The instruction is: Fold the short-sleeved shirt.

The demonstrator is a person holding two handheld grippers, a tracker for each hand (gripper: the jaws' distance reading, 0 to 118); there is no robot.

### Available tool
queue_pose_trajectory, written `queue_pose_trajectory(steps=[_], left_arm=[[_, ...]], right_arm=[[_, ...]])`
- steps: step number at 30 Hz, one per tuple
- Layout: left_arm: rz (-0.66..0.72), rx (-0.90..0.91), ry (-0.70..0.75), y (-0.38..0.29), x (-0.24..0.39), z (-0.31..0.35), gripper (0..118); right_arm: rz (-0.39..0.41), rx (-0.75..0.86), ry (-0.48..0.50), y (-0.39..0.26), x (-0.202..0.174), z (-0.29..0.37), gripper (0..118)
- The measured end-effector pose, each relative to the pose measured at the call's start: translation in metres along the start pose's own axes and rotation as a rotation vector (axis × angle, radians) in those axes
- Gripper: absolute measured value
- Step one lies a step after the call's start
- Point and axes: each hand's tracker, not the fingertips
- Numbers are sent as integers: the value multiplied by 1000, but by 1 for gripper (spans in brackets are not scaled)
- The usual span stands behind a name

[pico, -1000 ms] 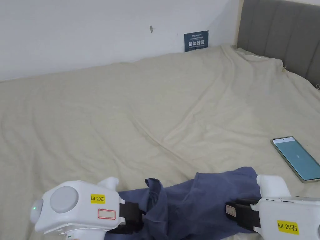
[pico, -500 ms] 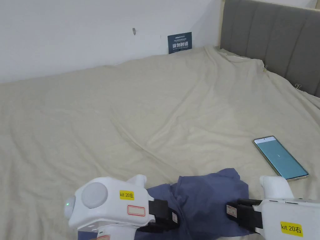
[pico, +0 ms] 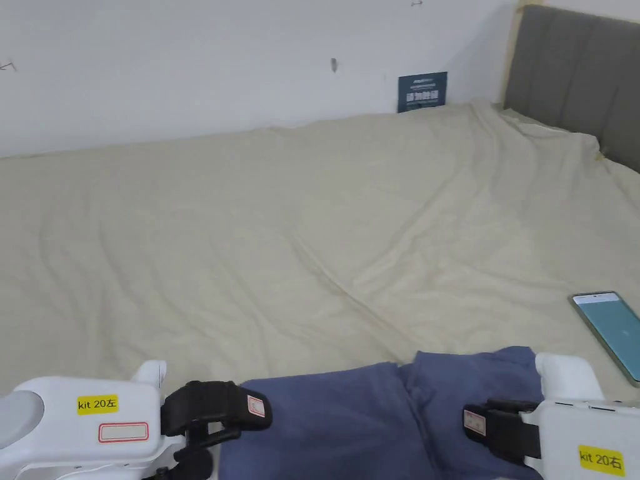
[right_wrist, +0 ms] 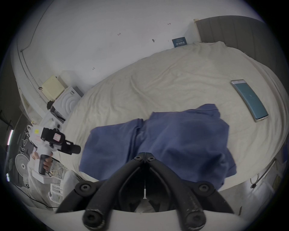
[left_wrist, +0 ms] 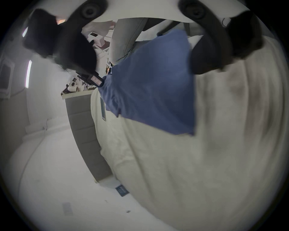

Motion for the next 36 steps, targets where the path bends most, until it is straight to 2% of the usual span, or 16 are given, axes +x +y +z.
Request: queue_pose_trajectory(steps=[1, 3, 8, 10, 16, 19, 20, 21, 22, 23, 24, 25, 26, 29, 32, 36], left_arm=[[22, 57, -10, -3, -12, 7, 118], [60, 39, -60, -6, -29, 9, 118], [96, 39, -42, -6, -40, -8, 118], [115, 13, -139, -4, -43, -19, 118], [13, -42, -181, 13, -31, -46, 118], [22, -57, -175, 19, -26, -61, 116], [-53, -82, -134, 19, -19, -63, 114], [-129, -78, -96, 17, -14, -63, 110], [-174, -54, -3, 15, -9, -61, 87], [-210, -53, 105, 16, -8, -60, 55], [-206, -48, 178, 17, -11, -61, 15], [-70, -88, 46, 20, -25, -61, 13], [-13, -71, -49, 21, -31, -55, 13], [-62, -51, -4, 16, -29, -53, 13], [-44, -55, -6, 18, -30, -44, 13], [-81, -17, 36, 16, -31, -10, 13]], right_arm=[[-8, 2, 13, 1, -3, -2, 0], [-8, 2, 18, 4, -12, -8, 0], [56, -11, 41, 9, -37, -13, 0], [67, -10, 52, 9, -41, -13, 0], [35, -20, 36, 6, -37, -19, 0], [46, -25, -3, 5, -38, -21, 0], [56, -25, -4, 5, -38, -21, 0], [55, -26, -2, 5, -38, -20, 0], [49, -27, 4, 5, -39, -19, 0], [45, -24, 13, 6, -39, -17, 0], [43, -17, 23, 6, -38, -16, 0], [39, -16, 29, 7, -38, -16, 0], [38, -14, 28, 8, -38, -16, 0], [32, -9, 20, 8, -38, -16, 0], [28, -13, 17, 7, -39, -15, 0], [29, -2, 2, 6, -40, -8, 0]])
